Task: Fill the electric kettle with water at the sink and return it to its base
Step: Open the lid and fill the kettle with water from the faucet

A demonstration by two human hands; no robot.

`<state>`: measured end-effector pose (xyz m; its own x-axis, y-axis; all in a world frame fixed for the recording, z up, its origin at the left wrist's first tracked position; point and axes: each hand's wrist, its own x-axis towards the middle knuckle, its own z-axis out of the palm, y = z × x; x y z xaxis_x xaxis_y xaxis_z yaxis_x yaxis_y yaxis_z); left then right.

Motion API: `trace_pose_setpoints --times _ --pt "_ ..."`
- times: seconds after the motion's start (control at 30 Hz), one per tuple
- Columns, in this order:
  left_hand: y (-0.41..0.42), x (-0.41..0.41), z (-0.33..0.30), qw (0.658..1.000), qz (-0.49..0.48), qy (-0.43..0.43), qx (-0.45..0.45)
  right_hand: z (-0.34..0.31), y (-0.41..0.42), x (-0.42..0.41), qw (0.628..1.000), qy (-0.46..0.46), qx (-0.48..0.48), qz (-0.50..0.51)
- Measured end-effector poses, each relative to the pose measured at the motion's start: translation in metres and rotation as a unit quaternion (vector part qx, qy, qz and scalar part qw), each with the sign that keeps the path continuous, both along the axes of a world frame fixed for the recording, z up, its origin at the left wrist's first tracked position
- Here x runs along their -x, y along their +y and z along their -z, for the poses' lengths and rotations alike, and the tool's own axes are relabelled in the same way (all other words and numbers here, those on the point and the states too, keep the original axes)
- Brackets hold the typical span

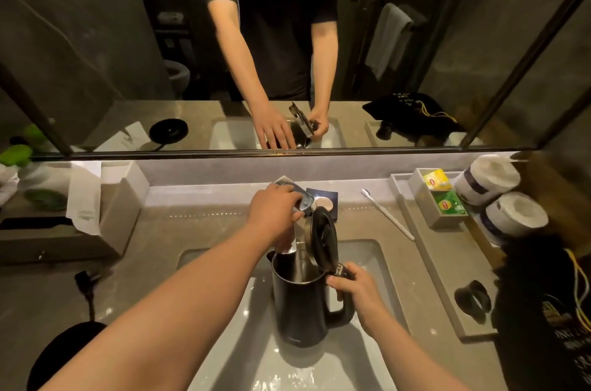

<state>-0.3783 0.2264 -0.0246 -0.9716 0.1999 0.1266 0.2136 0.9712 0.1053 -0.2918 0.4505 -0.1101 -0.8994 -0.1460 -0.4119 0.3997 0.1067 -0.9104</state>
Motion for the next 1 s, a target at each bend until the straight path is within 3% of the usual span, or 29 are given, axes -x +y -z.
trace_pose_setpoints --times 0.2,0.33,0.63,1.0 --pt "0.001 0.004 0.0 1.0 -0.001 0.025 0.004 0.001 -0.004 0.005 1.0 -0.007 0.008 0.002" --pt "-0.003 0.004 -0.001 0.998 -0.016 0.026 -0.063 -0.002 -0.007 0.009 1.0 -0.007 0.016 0.006" --pt "-0.017 0.011 -0.004 0.986 -0.026 -0.011 -0.166 -0.001 -0.012 0.014 1.0 0.003 0.015 0.009" --pt "-0.026 0.007 0.003 0.98 -0.01 -0.072 -0.185 0.007 -0.016 0.014 1.0 0.002 0.008 0.011"
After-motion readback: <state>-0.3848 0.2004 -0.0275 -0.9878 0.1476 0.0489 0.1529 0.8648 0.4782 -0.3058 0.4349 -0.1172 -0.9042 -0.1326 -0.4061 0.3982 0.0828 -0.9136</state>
